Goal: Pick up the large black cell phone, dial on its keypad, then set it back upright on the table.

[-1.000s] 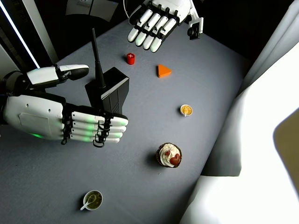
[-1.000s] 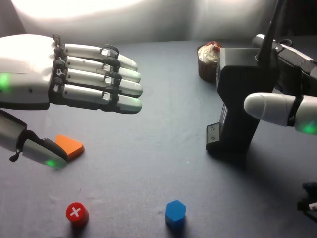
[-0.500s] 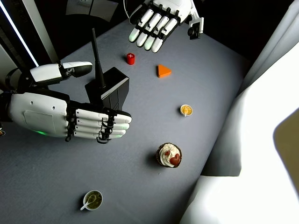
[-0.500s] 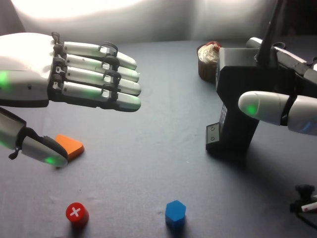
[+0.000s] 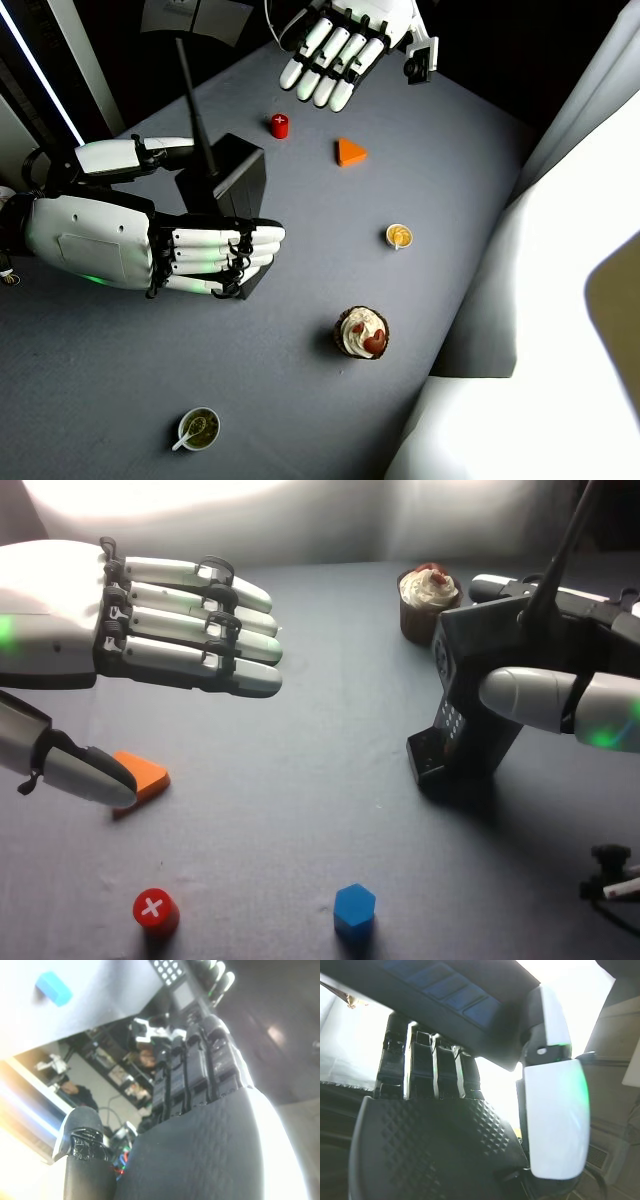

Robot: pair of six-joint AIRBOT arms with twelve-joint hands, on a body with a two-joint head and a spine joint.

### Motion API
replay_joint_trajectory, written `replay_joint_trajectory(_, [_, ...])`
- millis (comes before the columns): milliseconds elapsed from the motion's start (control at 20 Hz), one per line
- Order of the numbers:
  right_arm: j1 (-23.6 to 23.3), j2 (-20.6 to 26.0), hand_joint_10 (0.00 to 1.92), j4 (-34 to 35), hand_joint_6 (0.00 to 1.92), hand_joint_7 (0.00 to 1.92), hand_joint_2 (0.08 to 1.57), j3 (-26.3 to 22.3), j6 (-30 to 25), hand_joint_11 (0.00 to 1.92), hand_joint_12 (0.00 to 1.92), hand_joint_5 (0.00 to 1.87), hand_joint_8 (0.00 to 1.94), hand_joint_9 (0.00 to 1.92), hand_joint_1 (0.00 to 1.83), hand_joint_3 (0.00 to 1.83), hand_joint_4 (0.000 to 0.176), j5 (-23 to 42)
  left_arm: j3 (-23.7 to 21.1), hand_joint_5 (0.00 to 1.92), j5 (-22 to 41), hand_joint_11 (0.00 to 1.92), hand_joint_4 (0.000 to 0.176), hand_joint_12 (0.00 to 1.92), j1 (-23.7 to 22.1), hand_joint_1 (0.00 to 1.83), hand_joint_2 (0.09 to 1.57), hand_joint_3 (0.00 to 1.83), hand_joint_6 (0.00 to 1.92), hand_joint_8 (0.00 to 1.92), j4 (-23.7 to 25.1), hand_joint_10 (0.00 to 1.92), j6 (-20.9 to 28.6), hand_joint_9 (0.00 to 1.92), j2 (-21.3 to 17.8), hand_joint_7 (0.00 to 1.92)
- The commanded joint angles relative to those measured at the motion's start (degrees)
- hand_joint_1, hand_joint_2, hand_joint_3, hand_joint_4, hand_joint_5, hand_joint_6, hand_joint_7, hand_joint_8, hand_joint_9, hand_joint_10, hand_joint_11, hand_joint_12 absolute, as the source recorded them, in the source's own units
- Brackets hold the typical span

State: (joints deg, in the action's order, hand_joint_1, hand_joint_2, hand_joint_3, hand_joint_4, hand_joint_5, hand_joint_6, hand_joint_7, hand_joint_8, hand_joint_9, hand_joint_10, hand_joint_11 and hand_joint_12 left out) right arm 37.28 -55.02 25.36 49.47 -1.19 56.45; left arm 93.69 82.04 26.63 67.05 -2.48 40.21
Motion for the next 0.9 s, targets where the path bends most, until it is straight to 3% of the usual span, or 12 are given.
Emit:
replay_joint_trajectory(0, [-0.7, 0.4, 0.14, -1.4, 0.02, 0.65, 1.1, 0.2, -0.6, 0.11, 1.26, 0.58, 0.02, 0.69, 1.2, 0.0, 0.0, 6.8, 0.0, 0.16, 4.1, 0.0, 0.004, 0.36, -1.5, 0.12, 1.2, 0.0, 0.0, 0.0, -5.6, 0.01, 0.3, 0.14, 0.1, 0.2])
replay_joint_trajectory(50, [-0.8, 0.5, 0.21, -1.4, 0.03, 0.73, 1.13, 0.4, -0.6, 0.33, 1.25, 0.68, 0.03, 0.8, 1.28, 0.01, 0.0, 6.9, 0.0, 0.15, 4.1, 0.0, 0.008, 0.38, -1.5, 0.1, 1.2, 0.0, 0.0, 0.0, -5.6, 0.0, 0.3, 0.14, 0.1, 0.18])
replay_joint_trajectory(100, [-0.8, 0.5, 1.04, -1.4, 0.04, 0.83, 1.09, 0.5, -0.6, 0.44, 1.19, 0.78, 0.04, 0.82, 1.53, 0.04, 0.0, 7.0, 0.0, 0.15, 4.1, 0.0, 0.014, 0.38, -1.5, 0.08, 1.2, 0.0, 0.0, 0.0, -5.6, 0.0, 0.3, 0.14, 0.1, 0.18])
replay_joint_trajectory(150, [-0.9, 0.6, 1.09, -1.4, 0.77, 0.91, 1.12, 0.7, -0.6, 0.68, 1.51, 0.85, 0.8, 0.94, 1.5, 0.0, 0.0, 7.1, 0.0, 0.15, 4.1, 0.0, 0.018, 0.38, -1.5, 0.09, 1.2, 0.0, 0.0, 0.0, -5.6, 0.0, 0.4, 0.14, 0.1, 0.18])
replay_joint_trajectory(200, [-1.0, 0.6, 1.28, -1.4, 0.72, 0.97, 1.11, 0.8, -0.6, 0.76, 1.48, 0.98, 1.02, 0.93, 1.41, 0.0, 0.0, 7.1, 0.0, 0.15, 4.1, 0.0, 0.019, 0.33, -1.5, 0.09, 1.2, 0.0, 0.0, 0.0, -5.6, 0.01, 0.4, 0.13, 0.1, 0.18])
replay_joint_trajectory(250, [-1.0, 0.6, 1.36, -1.4, 0.63, 1.0, 1.1, 1.0, -0.6, 0.82, 1.61, 1.06, 1.18, 0.95, 1.3, 0.0, 0.0, 7.3, 0.0, 0.14, 4.1, 0.0, 0.022, 0.34, -1.5, 0.06, 1.21, 0.0, 0.0, 0.0, -5.6, 0.0, 0.4, 0.12, 0.1, 0.17])
replay_joint_trajectory(300, [-1.2, 0.7, 1.33, -1.4, 0.61, 1.03, 1.09, 1.2, -0.6, 0.84, 1.61, 1.09, 1.15, 0.98, 1.28, 0.0, 0.0, 7.3, 0.0, 0.15, 4.1, 0.0, 0.018, 0.35, -1.5, 0.06, 1.21, 0.0, 0.0, 0.0, -5.6, 0.0, 0.4, 0.13, 0.1, 0.17])
replay_joint_trajectory(350, [-1.5, 0.8, 1.27, -1.4, 0.52, 1.07, 1.07, 1.4, -0.6, 0.87, 1.49, 1.12, 0.95, 1.0, 1.37, 0.0, 0.0, 7.4, 0.0, 0.14, 4.1, 0.0, 0.018, 0.34, -1.5, 0.1, 1.21, 0.0, 0.0, 0.0, -5.6, 0.0, 0.4, 0.12, 0.1, 0.17])
replay_joint_trajectory(450, [-2.1, 1.0, 1.31, -1.4, 0.68, 0.98, 1.1, 1.8, -0.6, 0.88, 1.44, 1.01, 1.04, 0.93, 1.38, 0.0, 0.0, 7.4, 0.0, 0.13, 4.1, 0.0, 0.011, 0.3, -1.7, 0.06, 1.22, 0.0, 0.0, 0.0, -5.6, 0.0, 0.7, 0.12, 0.2, 0.16])
replay_joint_trajectory(500, [-2.8, 1.1, 1.25, -1.4, 0.53, 1.03, 1.08, 2.3, -0.6, 0.83, 1.51, 1.13, 1.12, 0.96, 1.3, 0.0, 0.0, 7.4, 0.0, 0.14, 4.1, 0.0, 0.009, 0.34, -2.1, 0.07, 1.21, 0.0, 0.0, 0.01, -5.6, 0.01, 1.0, 0.13, 0.2, 0.18])
replay_joint_trajectory(650, [-4.4, 1.4, 1.34, -1.9, 0.94, 0.94, 1.13, 3.3, -0.8, 0.69, 1.45, 0.94, 1.06, 0.86, 1.37, 0.0, 0.0, 7.4, 0.0, 0.14, 4.1, 0.0, 0.013, 0.36, -2.2, 0.05, 1.22, 0.0, 0.0, 0.0, -5.7, 0.0, 1.1, 0.14, 0.3, 0.18])
replay_joint_trajectory(850, [-5.7, 2.0, 1.33, -7.9, 0.97, 0.94, 1.13, 5.9, -3.7, 0.77, 1.38, 0.92, 1.05, 0.88, 1.37, 0.0, 0.0, 7.4, 0.0, 0.15, 3.8, 0.0, 0.009, 0.36, -2.6, 0.08, 1.21, 0.0, 0.0, 0.0, -5.8, 0.0, 2.0, 0.14, 0.5, 0.18])
